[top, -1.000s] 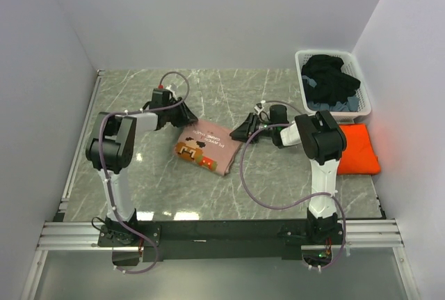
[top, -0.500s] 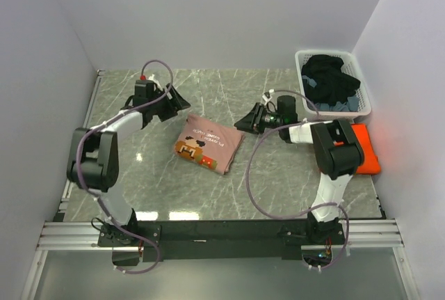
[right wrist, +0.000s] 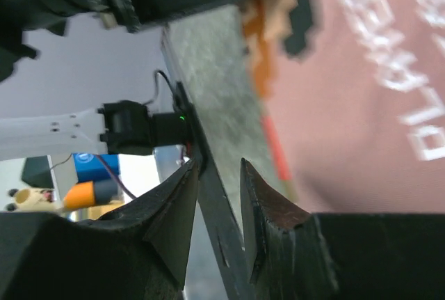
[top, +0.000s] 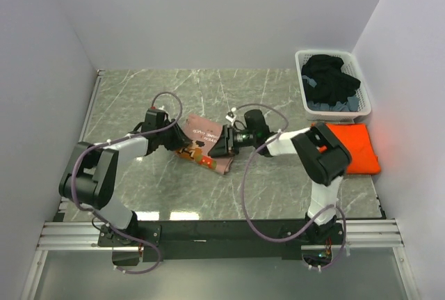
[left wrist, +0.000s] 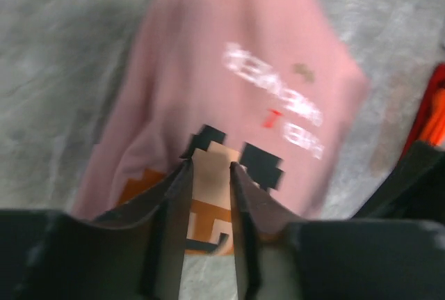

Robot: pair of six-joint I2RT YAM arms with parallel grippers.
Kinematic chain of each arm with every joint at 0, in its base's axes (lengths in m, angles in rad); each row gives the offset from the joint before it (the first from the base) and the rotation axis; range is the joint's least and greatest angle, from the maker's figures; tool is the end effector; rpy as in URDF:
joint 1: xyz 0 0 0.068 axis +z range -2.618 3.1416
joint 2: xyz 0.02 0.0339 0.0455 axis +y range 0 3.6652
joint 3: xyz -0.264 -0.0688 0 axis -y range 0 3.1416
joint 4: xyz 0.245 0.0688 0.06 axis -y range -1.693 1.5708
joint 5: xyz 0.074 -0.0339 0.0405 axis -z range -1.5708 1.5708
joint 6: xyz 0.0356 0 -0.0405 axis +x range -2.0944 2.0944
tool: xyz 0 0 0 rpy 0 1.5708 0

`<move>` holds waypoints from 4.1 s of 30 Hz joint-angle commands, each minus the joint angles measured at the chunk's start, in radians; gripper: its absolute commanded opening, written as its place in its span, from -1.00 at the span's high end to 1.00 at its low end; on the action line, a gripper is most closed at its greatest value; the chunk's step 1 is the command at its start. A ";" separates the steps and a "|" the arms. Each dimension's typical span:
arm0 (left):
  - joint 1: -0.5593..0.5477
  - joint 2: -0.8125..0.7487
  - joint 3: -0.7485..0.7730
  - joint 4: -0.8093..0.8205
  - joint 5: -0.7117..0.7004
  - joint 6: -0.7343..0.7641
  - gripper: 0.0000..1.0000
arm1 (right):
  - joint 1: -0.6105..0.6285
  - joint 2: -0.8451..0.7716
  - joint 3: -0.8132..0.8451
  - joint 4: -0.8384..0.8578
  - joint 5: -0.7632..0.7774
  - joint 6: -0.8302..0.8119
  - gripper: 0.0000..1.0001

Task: Fold and stack the t-shirts
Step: Fold the tshirt

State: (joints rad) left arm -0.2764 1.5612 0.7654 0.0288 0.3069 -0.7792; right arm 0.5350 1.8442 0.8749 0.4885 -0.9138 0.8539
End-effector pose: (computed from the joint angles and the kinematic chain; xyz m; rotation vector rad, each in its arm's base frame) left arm 0.2948 -0.0948 0.1695 -0.4553 2.4226 -0.8552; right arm 0.2990 0.2100 0.1554 -0.3045 2.3254 1.7210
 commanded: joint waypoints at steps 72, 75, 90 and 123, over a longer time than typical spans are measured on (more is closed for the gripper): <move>0.115 -0.423 -0.029 -0.111 -0.295 -0.046 -0.38 | -0.152 0.144 0.282 -0.104 0.099 -0.039 0.26; 0.115 -0.438 -0.110 0.035 -0.209 -0.083 -0.39 | -0.136 0.182 0.311 -0.082 0.098 -0.006 0.26; 0.204 0.037 -0.140 0.347 -0.061 -0.195 0.01 | -0.145 0.438 0.412 0.013 0.124 0.132 0.26; 0.126 -0.530 -0.629 0.065 -0.069 -0.370 0.85 | -0.058 0.236 -0.160 0.365 -0.060 0.235 0.26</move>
State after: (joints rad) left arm -0.1825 1.0313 0.1799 0.1310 0.2817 -1.1030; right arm 0.5186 2.0109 0.7609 0.6998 -0.9638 1.0225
